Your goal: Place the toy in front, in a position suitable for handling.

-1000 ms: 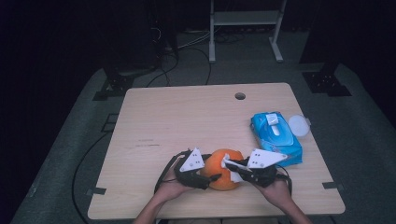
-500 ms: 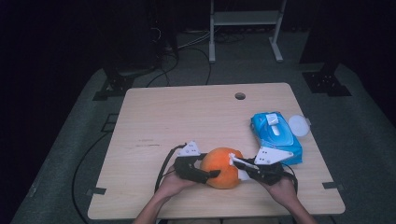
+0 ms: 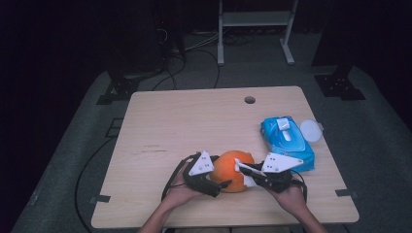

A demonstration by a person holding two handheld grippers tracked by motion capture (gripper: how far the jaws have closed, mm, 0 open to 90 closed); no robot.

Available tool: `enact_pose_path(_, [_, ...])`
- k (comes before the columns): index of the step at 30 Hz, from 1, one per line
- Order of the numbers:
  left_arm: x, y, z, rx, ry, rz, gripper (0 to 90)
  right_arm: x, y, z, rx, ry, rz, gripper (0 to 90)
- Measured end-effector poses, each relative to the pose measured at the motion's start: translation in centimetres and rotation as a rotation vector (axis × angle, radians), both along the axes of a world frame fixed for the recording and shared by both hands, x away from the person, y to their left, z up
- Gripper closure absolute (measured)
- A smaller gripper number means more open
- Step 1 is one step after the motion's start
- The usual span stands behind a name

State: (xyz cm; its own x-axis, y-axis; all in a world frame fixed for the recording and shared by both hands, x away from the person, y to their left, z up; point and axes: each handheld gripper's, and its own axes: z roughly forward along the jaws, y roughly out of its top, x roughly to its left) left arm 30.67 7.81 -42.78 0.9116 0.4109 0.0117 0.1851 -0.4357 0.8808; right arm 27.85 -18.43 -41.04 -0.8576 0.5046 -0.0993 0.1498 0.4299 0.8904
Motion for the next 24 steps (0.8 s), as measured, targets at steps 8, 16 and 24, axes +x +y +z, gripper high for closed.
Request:
enact_pose_path(8, [-0.3,-0.2,-0.1,0.002,-0.016,0.003,26.2,-0.3,0.7,-0.1,-0.015,-0.002,0.010,82.5])
enact_pose_path(16, [-2.2,-1.5,0.3,0.081,-0.168,-0.090,24.6,-0.5,0.7,1.5,0.014,-0.059,0.013,82.6])
enact_pose_path(24, [0.0,-1.0,-0.4,-0.019,0.081,-0.035,2.5,-0.4,-1.1,0.4,0.012,-0.003,0.006,82.6])
